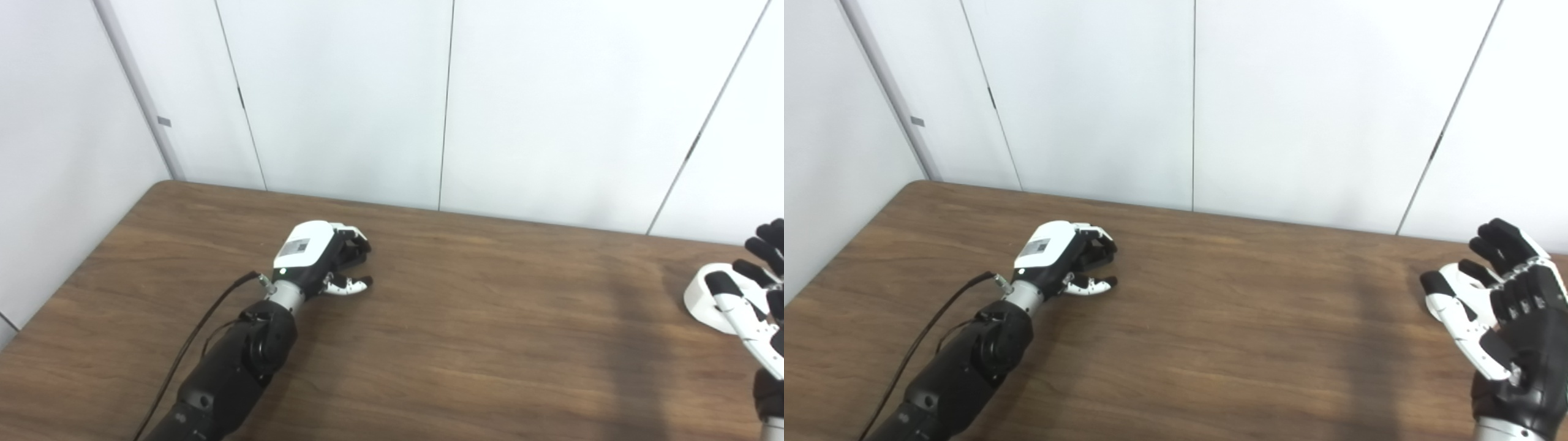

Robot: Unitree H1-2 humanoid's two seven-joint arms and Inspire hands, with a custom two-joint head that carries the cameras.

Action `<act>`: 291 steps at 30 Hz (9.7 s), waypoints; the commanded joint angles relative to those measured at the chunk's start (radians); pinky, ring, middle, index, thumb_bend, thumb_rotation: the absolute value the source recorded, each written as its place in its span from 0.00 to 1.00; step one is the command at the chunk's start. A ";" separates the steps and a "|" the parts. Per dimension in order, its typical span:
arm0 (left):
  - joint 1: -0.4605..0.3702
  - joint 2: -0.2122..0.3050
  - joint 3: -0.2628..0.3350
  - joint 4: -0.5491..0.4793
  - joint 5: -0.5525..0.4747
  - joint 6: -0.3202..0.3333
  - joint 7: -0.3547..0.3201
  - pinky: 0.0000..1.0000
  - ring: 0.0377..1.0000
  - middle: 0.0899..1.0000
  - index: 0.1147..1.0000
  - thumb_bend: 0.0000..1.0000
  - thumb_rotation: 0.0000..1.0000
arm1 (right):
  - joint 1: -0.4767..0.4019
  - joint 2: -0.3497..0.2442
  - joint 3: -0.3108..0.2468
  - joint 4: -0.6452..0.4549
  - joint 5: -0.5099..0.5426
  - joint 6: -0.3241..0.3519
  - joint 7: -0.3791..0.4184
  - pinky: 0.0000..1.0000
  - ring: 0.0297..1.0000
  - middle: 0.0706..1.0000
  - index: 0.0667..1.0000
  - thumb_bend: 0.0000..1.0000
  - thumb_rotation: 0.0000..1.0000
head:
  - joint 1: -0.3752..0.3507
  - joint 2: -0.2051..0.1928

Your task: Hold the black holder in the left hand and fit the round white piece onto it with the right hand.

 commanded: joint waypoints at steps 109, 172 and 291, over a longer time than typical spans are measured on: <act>-0.058 0.066 -0.042 0.106 0.056 -0.014 -0.062 1.00 1.00 0.93 0.67 1.00 0.41 | 0.002 -0.001 0.020 0.016 0.015 -0.047 0.021 0.76 0.80 0.81 0.77 0.47 0.18 | -0.050 0.023; 0.012 -0.070 -0.046 -0.004 -0.055 -0.220 -0.081 1.00 0.89 0.71 0.42 0.52 0.06 | -0.052 -0.071 -0.009 -0.083 0.012 0.008 0.033 0.69 0.79 0.79 0.75 0.52 0.18 | -0.209 0.058; 0.188 -0.144 -0.036 -0.165 -0.072 -0.312 -0.164 1.00 0.89 0.72 0.42 0.52 0.06 | -0.398 -0.650 0.196 0.829 -0.442 -0.038 0.212 0.79 0.89 0.89 0.77 0.84 0.33 | -0.555 0.006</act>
